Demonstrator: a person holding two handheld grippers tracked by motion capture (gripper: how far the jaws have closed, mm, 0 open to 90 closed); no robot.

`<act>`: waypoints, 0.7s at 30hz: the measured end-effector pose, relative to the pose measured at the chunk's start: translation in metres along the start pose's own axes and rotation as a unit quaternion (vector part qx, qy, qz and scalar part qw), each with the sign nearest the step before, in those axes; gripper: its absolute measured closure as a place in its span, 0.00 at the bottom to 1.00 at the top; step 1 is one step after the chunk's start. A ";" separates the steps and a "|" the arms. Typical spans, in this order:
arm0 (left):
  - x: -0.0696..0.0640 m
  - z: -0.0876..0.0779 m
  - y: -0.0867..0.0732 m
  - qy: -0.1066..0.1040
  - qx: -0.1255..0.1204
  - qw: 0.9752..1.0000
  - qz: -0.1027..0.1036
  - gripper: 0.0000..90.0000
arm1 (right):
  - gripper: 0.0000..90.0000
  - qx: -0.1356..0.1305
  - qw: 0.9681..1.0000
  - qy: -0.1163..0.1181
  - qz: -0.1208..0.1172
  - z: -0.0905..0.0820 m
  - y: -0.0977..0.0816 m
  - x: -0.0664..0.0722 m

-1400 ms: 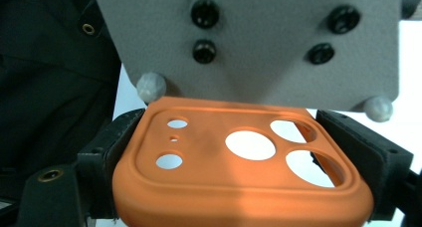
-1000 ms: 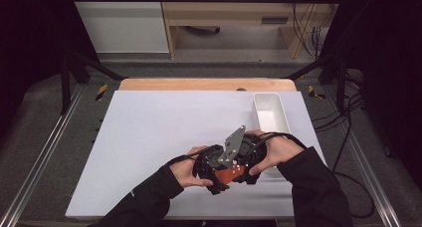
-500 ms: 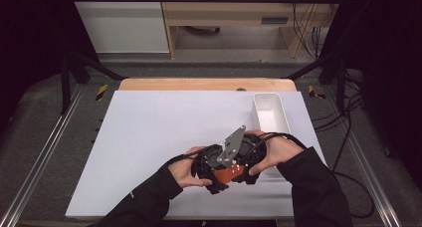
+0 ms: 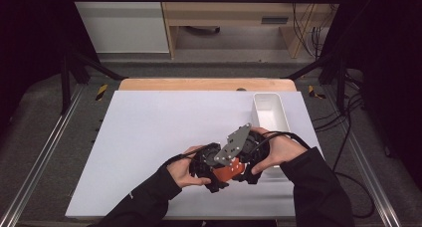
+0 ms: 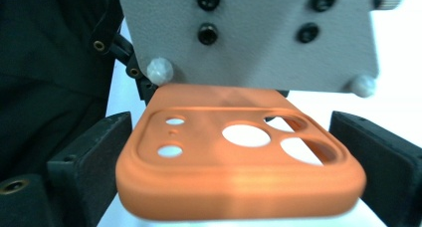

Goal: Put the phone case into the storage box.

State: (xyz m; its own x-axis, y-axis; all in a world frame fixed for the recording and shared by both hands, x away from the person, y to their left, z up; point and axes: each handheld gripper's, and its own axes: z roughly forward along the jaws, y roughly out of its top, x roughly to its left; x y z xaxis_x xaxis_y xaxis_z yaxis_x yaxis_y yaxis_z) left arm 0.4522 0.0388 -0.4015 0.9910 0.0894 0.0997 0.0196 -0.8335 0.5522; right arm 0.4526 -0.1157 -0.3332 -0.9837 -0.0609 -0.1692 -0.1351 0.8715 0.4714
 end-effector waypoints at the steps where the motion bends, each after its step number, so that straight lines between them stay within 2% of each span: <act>1: 0.000 0.000 -0.001 0.000 -0.001 1.000 -0.001 0.17 | 0.05 -0.003 1.000 -0.001 0.002 -0.001 0.000 0.000; 10: 0.004 -0.007 -0.012 0.006 -0.020 1.000 -0.013 0.17 | 0.03 -0.036 0.999 -0.020 0.023 -0.013 -0.008 0.001; 14: 0.004 -0.009 -0.019 0.010 -0.023 1.000 -0.015 0.17 | 0.02 -0.062 0.997 -0.032 0.036 -0.018 -0.014 0.002; 21: 0.005 -0.011 -0.031 0.009 -0.035 0.999 -0.026 0.17 | 0.01 -0.079 0.995 -0.036 0.052 -0.018 -0.025 0.004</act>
State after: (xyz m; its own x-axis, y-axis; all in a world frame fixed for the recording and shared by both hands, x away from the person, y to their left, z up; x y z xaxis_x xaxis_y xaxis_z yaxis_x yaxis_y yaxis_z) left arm 0.4552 0.0709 -0.4088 0.9863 0.1425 0.0835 0.0618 -0.7872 0.6136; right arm 0.4503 -0.1464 -0.3302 -0.9831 0.0659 -0.1708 -0.0549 0.7839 0.6185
